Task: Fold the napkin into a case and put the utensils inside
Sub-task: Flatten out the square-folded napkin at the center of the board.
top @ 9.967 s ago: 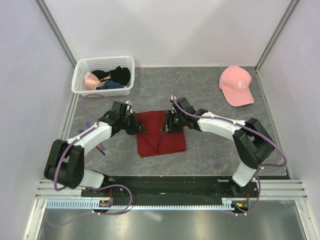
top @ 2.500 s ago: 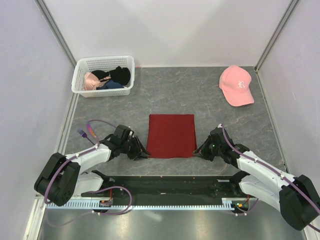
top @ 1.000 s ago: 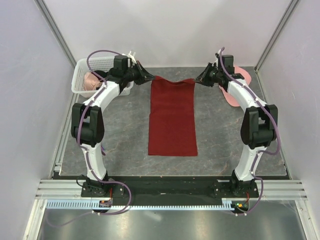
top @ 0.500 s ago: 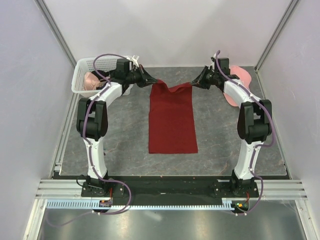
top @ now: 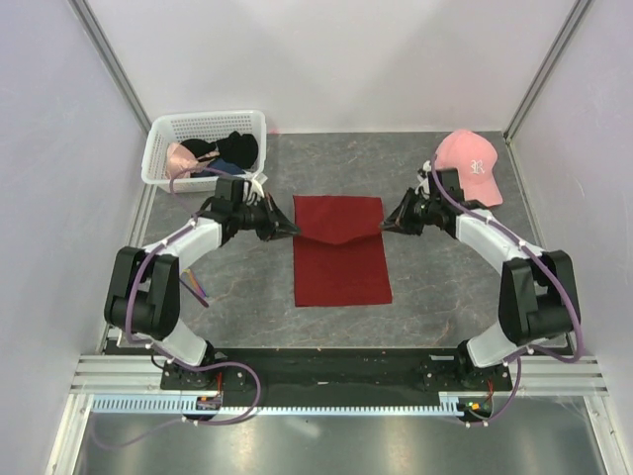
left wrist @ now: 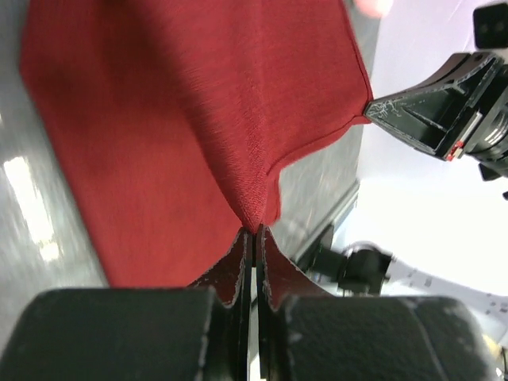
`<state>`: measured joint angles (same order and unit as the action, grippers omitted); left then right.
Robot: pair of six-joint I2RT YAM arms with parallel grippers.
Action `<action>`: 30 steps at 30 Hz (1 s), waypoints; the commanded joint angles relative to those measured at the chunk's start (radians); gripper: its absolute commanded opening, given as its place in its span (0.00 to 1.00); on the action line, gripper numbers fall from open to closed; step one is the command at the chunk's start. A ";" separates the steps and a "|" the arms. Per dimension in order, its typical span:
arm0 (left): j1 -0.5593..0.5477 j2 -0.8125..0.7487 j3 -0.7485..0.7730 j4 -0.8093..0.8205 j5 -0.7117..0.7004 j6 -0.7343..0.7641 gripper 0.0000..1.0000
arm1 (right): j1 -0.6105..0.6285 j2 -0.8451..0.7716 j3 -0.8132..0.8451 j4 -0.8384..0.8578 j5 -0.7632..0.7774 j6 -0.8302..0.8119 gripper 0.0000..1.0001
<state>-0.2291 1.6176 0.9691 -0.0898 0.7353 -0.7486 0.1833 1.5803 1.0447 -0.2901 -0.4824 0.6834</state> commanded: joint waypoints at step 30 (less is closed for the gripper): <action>-0.157 -0.232 -0.434 -0.034 -0.100 0.020 0.02 | 0.056 -0.307 -0.494 0.008 0.051 -0.039 0.00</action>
<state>-0.3897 1.3876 0.5476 -0.1192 0.6609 -0.7750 0.2340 1.2747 0.5751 -0.3347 -0.4473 0.6445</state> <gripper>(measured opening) 0.036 0.011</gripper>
